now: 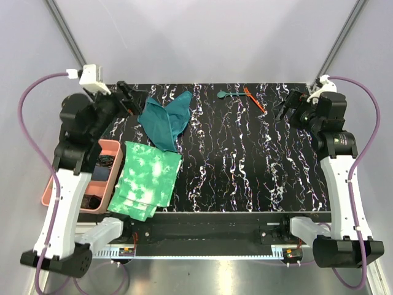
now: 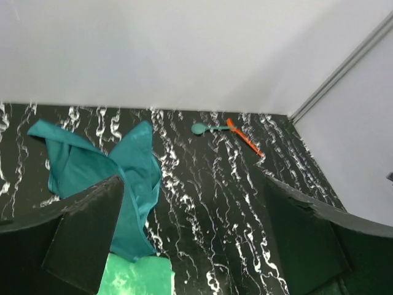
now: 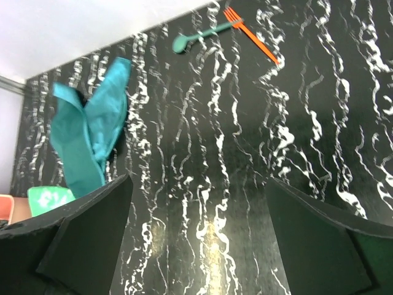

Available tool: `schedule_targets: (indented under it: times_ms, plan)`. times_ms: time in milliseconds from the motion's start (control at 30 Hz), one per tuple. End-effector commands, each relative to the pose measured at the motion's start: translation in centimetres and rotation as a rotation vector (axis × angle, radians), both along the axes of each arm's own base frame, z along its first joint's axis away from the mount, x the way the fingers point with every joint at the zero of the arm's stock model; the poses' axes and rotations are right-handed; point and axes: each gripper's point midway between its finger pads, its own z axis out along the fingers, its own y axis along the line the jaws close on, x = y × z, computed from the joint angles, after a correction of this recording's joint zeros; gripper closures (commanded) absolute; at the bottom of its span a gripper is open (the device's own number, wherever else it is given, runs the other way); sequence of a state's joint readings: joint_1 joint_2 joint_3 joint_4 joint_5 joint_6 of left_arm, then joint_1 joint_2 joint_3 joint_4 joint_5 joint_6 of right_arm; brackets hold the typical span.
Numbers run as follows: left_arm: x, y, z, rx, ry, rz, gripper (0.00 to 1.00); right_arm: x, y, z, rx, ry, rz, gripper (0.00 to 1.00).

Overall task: Fold the napkin into a case and place the utensils inside
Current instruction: Pick up the crumpled napkin from the corner of the board.

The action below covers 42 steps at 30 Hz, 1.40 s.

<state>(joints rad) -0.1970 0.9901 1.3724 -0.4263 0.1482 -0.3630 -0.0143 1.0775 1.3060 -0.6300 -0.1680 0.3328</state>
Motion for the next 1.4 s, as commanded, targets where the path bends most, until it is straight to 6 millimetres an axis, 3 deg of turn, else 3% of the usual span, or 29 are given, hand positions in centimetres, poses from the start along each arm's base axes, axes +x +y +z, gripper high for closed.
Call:
schedule_targets:
  times_ms: [0, 67, 100, 167, 200, 233, 267, 333, 367, 400, 433, 467, 533, 567, 633, 667, 733, 767, 1067, 1167, 1200, 1233, 1300, 1367]
  plan:
    - [5.2, -0.2, -9.2, 0.084, 0.368, 0.087, 0.01, 0.5, -1.0, -0.5, -0.022, 0.047, -0.052, 0.00]
    - [7.1, -0.2, -10.8, 0.130, 0.421, 0.138, 0.01, 0.7, -1.2, -1.0, -0.028, 0.062, -0.061, 0.00]
    - [8.9, -0.2, -13.4, 0.169, 0.480, 0.179, 0.01, 1.1, -1.2, -1.5, -0.028, 0.076, -0.059, 0.00]
    - [11.1, -0.1, -14.6, 0.183, 0.510, 0.240, 0.01, 1.3, -1.3, -2.3, -0.032, 0.098, -0.064, 0.00]
    - [12.7, 0.0, -17.2, 0.217, 0.566, 0.278, 0.01, 1.6, -1.3, -3.0, -0.038, 0.116, -0.061, 0.00]
    - [14.0, -0.5, -16.8, 0.199, 0.558, 0.280, 0.01, 1.8, -1.4, -3.5, -0.043, 0.131, -0.060, 0.00]
    - [15.5, -1.0, -19.5, 0.220, 0.611, 0.281, 0.01, 2.1, -1.4, -4.4, -0.044, 0.158, -0.059, 0.00]
    - [17.9, -1.2, -19.7, 0.216, 0.603, 0.321, 0.01, 2.3, -1.5, -5.2, -0.053, 0.179, -0.059, 0.00]
    - [19.1, -1.6, -22.9, 0.252, 0.658, 0.329, 0.01, 2.5, -1.5, -6.1, -0.056, 0.204, -0.061, 0.00]
    - [20.0, -1.8, -23.6, 0.264, 0.666, 0.339, 0.02, 2.6, -1.6, -6.4, -0.055, 0.212, -0.065, 0.00]
    - [21.2, -2.1, -23.0, 0.259, 0.646, 0.347, 0.05, 2.7, -1.5, -6.8, -0.052, 0.224, -0.062, 0.00]
    - [22.1, -2.4, -25.6, 0.277, 0.683, 0.354, 0.07, 3.0, -1.4, -7.2, -0.049, 0.235, -0.057, 0.00]
    - [23.6, -2.0, -26.3, 0.275, 0.675, 0.418, 0.12, 3.1, -1.0, -7.5, -0.039, 0.247, -0.035, 0.00]
    - [24.3, -2.0, -28.5, 0.289, 0.700, 0.433, 0.19, 3.3, -0.9, -7.7, -0.034, 0.250, -0.030, 0.00]
    - [25.5, -1.8, -28.9, 0.305, 0.686, 0.462, 0.21, 3.4, -0.5, -7.8, -0.025, 0.251, -0.011, 0.00]
    - [26.0, -1.9, -30.5, 0.313, 0.702, 0.466, 0.21, 3.4, -0.5, -7.8, -0.023, 0.246, -0.008, 0.00]
    - [26.8, -2.4, -30.9, 0.313, 0.693, 0.460, 0.23, 3.5, -0.3, -8.0, -0.018, 0.244, 0.001, 0.00]
    - [27.1, -2.7, -32.2, 0.318, 0.706, 0.457, 0.23, 3.6, -0.3, -8.1, -0.018, 0.240, 0.003, 0.00]
    - [27.1, -2.9, -36.7, 0.320, 0.773, 0.470, 0.25, 4.2, 0.3, -10.1, -0.011, 0.264, 0.042, 0.00]
    - [27.2, -3.3, -37.0, 0.333, 0.776, 0.434, 0.40, 4.4, 0.8, -10.7, 0.011, 0.281, 0.068, 0.00]
    - [27.2, -3.6, -36.7, 0.345, 0.770, 0.406, 0.49, 4.4, 1.1, -10.8, 0.018, 0.282, 0.079, 0.00]
    - [27.2, -3.7, -36.3, 0.345, 0.766, 0.398, 0.66, 4.4, 1.2, -10.9, 0.022, 0.286, 0.082, 0.00]
    - [27.2, -4.4, -34.6, 0.341, 0.738, 0.343, 0.77, 4.3, 1.4, -11.2, 0.019, 0.294, 0.084, 0.00]
    - [27.0, -5.2, -32.3, 0.341, 0.702, 0.300, 1.00, 4.1, 1.0, -11.7, 0.009, 0.304, 0.063, 0.00]
